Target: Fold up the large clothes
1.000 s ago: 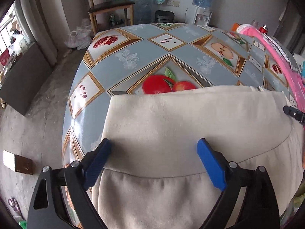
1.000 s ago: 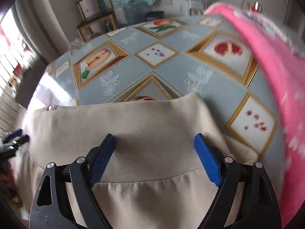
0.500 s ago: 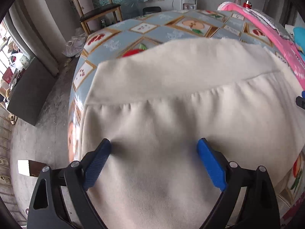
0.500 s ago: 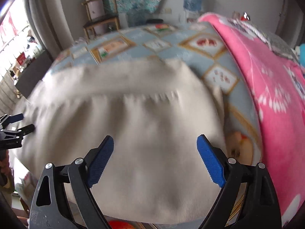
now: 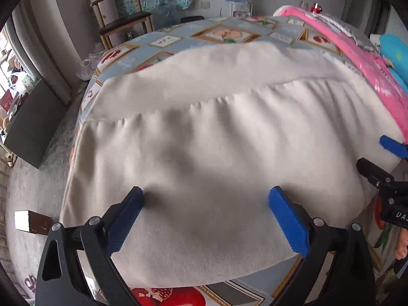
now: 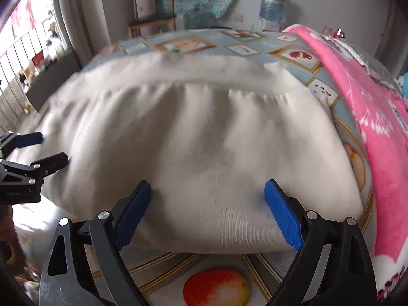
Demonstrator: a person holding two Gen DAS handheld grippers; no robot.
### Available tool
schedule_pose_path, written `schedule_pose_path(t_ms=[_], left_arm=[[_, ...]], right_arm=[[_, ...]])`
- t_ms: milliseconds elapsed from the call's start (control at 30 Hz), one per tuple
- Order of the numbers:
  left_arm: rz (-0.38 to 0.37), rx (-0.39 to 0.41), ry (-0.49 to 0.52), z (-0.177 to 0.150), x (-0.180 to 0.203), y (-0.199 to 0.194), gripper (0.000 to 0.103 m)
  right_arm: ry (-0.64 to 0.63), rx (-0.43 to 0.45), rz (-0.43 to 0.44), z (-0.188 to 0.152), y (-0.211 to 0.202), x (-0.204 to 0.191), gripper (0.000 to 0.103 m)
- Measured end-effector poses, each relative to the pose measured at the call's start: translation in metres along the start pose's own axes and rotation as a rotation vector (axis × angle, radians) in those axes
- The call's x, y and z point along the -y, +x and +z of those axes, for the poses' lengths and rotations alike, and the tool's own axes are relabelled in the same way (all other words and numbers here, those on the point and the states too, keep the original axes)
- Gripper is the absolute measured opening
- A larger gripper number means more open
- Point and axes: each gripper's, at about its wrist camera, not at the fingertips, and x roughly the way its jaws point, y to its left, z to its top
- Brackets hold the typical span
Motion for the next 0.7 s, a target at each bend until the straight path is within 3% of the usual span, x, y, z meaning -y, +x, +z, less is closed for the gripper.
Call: schedule_pose_path(t_ms=[100,233,333,367,500,700], left_arm=[[0.008,-0.004,-0.03,0.0,-0.003,-0.008,0.099],[0.027,0.066,-0.006,-0.007,-0.001,-0.028,0.099],[0.022,0.02,-0.031,-0.013,0.003,-0.014,0.099],[0.015,0.044,-0.058,-0.014,0.001,-0.011,0.099],[0.025,0.041,-0.067,-0.013,-0.001,-0.021,0.099],[-0.019,0.155,-0.053,-0.033,-0.005,-0.081,0.099]], right_arm=[[0.016,0.0,-0.008,0.005,-0.012,-0.001,0.088],[-0.009,0.073,0.039,0.002,-0.037,-0.016,0.088],[-0.036,0.022,0.049,-0.004,-0.014,-0.032,0.088],[-0.047,0.013,0.024,-0.006,-0.005,-0.035,0.091],[0.003,0.008,0.026,-0.001,-0.015,-0.032,0.092],[0.092,0.08,0.166,-0.017,-0.064,-0.023,0.094]])
